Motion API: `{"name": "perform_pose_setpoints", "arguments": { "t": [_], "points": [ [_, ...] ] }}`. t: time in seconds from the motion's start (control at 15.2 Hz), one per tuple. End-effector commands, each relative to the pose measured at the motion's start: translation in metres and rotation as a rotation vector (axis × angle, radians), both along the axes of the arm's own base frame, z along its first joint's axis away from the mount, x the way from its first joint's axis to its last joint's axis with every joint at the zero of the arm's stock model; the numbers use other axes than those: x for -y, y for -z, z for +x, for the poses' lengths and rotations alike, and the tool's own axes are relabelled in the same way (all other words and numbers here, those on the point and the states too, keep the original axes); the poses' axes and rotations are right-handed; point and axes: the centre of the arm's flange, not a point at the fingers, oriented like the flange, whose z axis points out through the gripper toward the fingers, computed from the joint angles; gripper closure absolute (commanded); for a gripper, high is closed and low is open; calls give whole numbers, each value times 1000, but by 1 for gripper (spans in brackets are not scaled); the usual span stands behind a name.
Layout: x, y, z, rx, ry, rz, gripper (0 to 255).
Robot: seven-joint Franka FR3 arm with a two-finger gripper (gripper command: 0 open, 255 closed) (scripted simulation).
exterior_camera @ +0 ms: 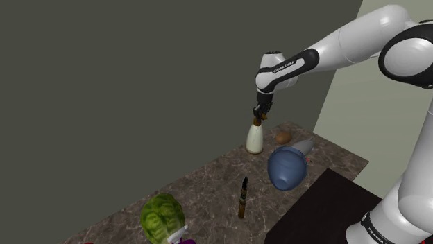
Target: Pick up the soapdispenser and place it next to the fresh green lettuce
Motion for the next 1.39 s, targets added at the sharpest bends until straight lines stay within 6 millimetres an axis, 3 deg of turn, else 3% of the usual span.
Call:
{"name": "perform_pose_setpoints", "arguments": {
  "t": [0.0,1.32],
  "points": [
    [0,-11,-1,0,0,0,255],
    [0,-116,-1,0,0,0,255]
  ]
}}
